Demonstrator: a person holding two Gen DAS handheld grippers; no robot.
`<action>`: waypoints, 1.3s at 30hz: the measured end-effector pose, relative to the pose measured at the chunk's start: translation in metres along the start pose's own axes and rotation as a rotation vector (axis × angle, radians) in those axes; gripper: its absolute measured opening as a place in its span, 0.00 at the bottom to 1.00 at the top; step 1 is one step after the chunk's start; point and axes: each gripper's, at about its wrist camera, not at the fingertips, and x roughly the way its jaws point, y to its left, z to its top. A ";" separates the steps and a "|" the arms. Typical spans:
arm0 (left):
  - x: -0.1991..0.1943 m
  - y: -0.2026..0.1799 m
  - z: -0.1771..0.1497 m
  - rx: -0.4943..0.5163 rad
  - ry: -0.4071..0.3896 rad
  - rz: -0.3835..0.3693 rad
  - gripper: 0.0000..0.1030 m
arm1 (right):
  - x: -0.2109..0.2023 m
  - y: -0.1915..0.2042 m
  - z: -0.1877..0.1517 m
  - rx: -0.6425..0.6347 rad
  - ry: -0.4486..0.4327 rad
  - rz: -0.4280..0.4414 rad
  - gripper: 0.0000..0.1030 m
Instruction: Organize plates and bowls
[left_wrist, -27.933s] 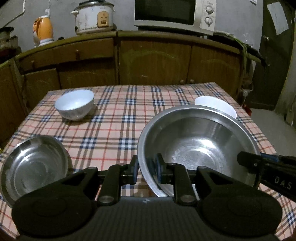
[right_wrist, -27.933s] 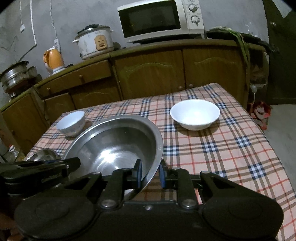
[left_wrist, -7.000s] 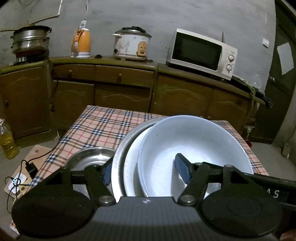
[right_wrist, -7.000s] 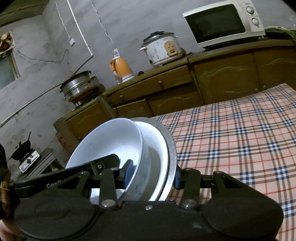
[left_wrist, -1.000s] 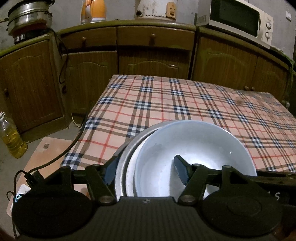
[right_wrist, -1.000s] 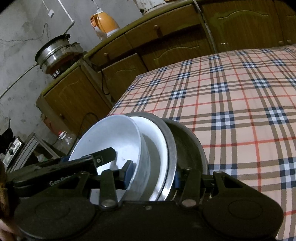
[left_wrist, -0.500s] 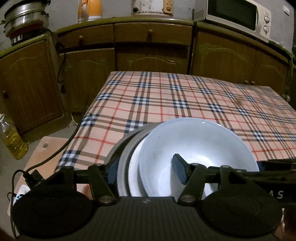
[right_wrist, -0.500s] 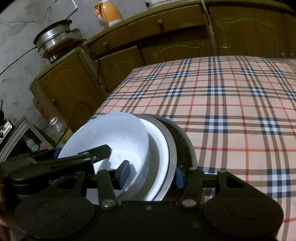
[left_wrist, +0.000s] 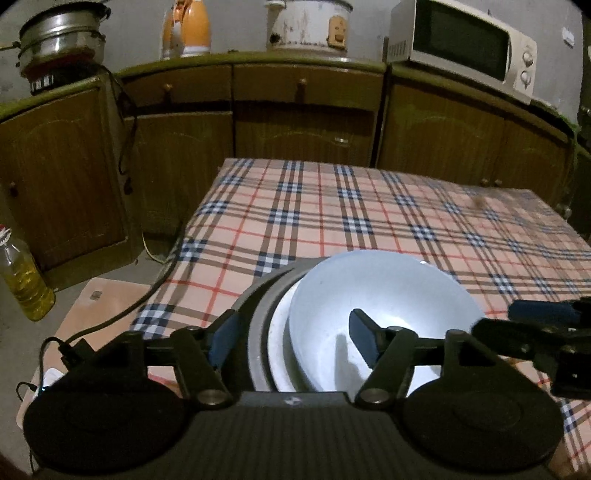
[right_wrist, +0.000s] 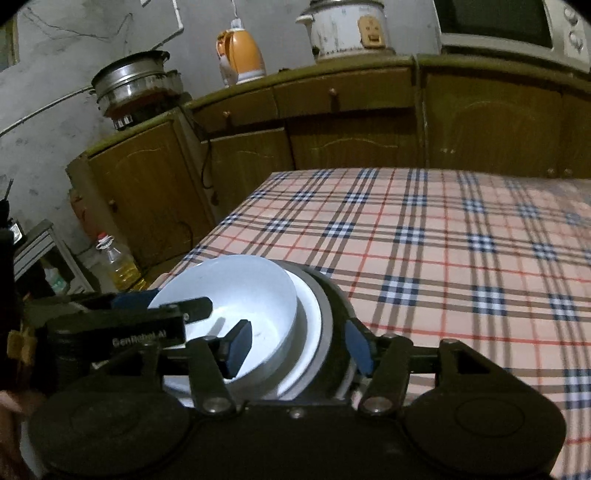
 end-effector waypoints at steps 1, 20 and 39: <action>-0.004 0.000 -0.001 0.001 -0.011 -0.002 0.70 | -0.006 0.002 -0.002 -0.006 -0.005 -0.002 0.68; -0.103 -0.033 -0.045 0.003 -0.212 0.050 0.97 | -0.097 0.036 -0.057 -0.072 -0.003 -0.073 0.78; -0.124 -0.036 -0.065 -0.028 -0.223 0.060 1.00 | -0.126 0.047 -0.072 -0.046 0.007 -0.091 0.79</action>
